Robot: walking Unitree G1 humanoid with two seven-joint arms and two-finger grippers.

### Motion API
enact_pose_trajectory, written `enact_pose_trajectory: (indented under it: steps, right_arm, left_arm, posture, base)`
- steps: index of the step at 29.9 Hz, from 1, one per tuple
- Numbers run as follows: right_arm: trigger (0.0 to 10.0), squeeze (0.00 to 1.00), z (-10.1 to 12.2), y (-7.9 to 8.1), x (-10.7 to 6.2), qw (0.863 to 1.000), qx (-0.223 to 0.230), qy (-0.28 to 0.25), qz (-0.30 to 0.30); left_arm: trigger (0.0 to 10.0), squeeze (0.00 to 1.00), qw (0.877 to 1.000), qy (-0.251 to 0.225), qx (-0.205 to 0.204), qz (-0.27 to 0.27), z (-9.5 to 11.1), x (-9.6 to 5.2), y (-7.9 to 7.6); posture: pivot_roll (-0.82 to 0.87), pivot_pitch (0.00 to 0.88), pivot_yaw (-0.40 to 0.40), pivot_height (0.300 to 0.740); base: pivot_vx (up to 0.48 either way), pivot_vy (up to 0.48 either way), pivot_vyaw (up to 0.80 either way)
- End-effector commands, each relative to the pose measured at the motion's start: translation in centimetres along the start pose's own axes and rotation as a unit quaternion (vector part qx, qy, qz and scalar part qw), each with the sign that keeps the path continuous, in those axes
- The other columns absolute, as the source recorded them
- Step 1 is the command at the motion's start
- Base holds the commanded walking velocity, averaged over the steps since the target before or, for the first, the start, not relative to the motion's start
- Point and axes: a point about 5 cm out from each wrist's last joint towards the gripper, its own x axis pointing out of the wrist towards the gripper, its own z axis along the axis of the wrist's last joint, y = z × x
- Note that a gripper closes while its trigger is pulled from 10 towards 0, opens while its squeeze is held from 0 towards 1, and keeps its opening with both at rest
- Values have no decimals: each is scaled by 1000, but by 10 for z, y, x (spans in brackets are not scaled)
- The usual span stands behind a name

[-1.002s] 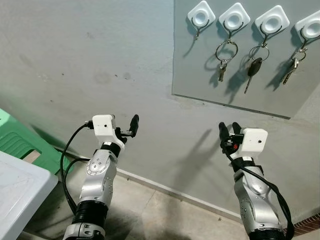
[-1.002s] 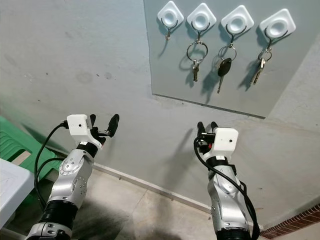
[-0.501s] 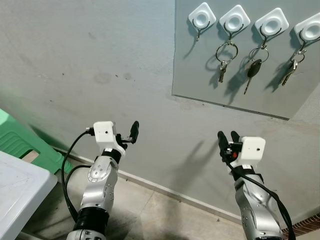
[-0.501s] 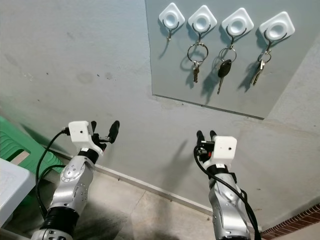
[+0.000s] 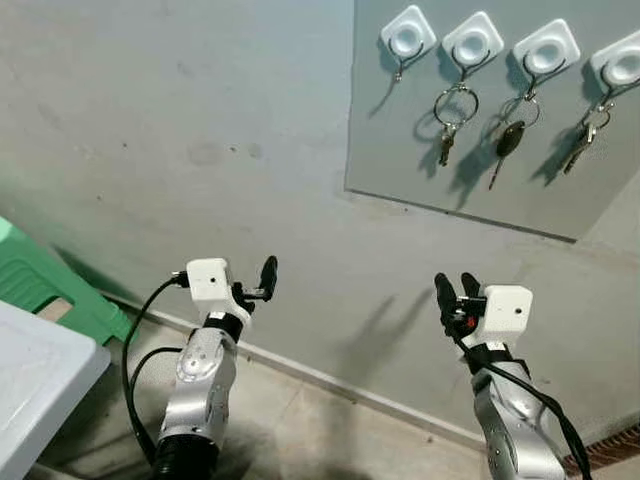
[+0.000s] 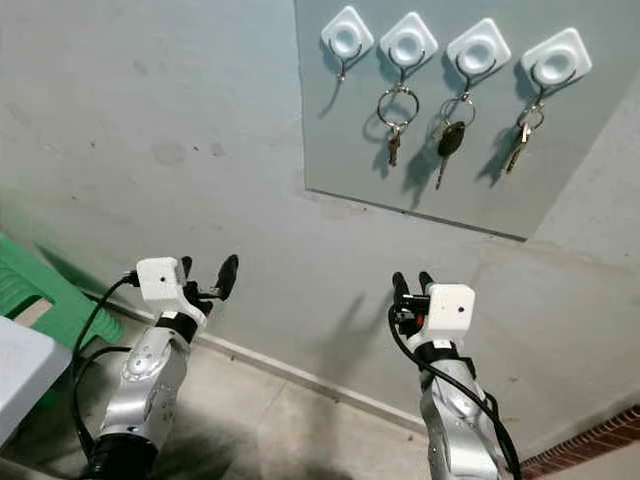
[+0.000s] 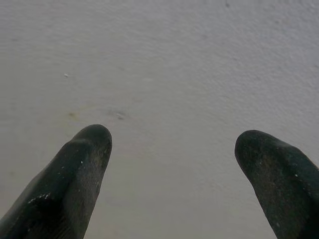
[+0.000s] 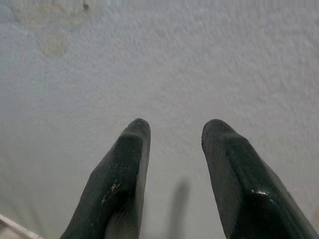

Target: Hang keys on a hook

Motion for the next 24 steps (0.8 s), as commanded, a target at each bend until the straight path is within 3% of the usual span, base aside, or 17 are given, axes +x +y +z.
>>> enact_pose_trajectory:
  steps: [1, 10, 16, 24]
  right_arm:
    - [10000, 0, 2, 1, 5, 1000, 0, 4, 7]
    - [10000, 0, 5, -11, 4, 1000, -7, -3, -3]
    - [10000, 0, 10, -9, 1, 1000, -9, -8, 0]
    - [10000, 0, 5, -9, -1, 1000, -8, -3, -11]
  left_arm:
    - [10000, 0, 1000, 4, 9, 18, -1, -7, 9]
    - [10000, 0, 1000, 9, 6, 2, -4, -1, -4]
    - [10000, 0, 1000, -1, 3, -10, 7, 11, -9]
    - [10000, 0, 1000, 3, 8, -12, 5, 15, -6]
  posture:
    - [-39, 76, -12, 740]
    - [-76, 62, 0, 740]
    - [-103, 80, 12, 740]
    - [-112, 54, 21, 740]
  base:
    - [0, 0, 0]
    - [0, 0, 0]
    - [0, 0, 0]
    - [0, 0, 0]
